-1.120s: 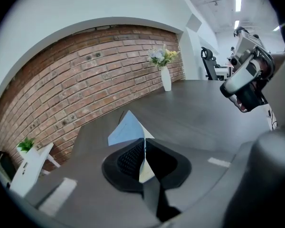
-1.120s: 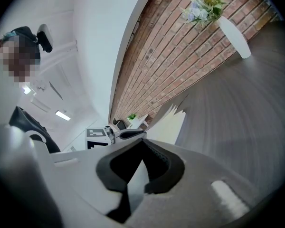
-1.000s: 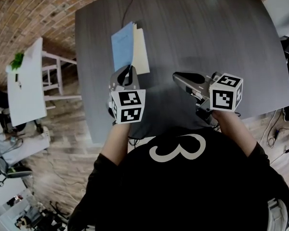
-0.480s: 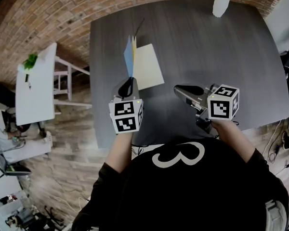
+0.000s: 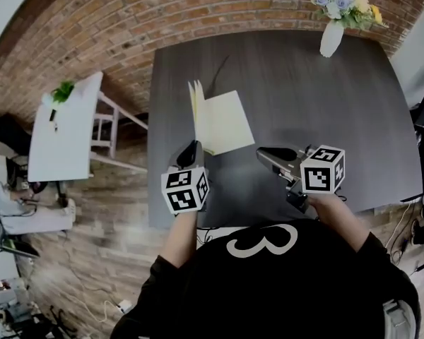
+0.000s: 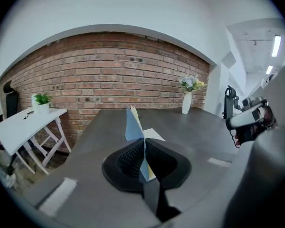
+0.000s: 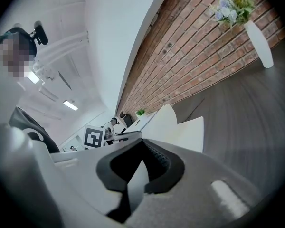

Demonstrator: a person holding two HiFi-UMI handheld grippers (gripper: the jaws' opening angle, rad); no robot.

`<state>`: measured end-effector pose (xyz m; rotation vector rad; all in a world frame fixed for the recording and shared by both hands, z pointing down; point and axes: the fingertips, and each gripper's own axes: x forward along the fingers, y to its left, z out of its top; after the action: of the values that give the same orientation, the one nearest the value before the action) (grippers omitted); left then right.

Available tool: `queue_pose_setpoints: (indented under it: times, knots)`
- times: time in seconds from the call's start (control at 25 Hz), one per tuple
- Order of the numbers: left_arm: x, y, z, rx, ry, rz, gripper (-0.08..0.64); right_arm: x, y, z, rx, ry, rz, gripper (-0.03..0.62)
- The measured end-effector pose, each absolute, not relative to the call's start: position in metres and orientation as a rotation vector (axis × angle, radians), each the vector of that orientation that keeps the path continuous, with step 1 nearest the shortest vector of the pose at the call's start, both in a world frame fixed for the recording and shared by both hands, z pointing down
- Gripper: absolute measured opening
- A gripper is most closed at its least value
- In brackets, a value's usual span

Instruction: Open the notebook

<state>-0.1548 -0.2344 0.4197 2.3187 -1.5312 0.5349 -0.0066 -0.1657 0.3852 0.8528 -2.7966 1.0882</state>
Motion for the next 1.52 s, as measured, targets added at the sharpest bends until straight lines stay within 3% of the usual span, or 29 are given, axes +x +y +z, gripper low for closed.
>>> queue_pose_setpoints:
  times: [1.04, 1.52]
  knots:
    - [-0.249, -0.226, 0.458, 2.039, -1.652, 0.347, 0.05, -0.03, -0.169, 0.405, 0.778, -2.723, 1.113, 0.002]
    - [-0.28, -0.226, 0.499, 1.978, -1.728, 0.602, 0.113, -0.021, -0.172, 0.409, 0.798, -2.703, 1.119, 0.002]
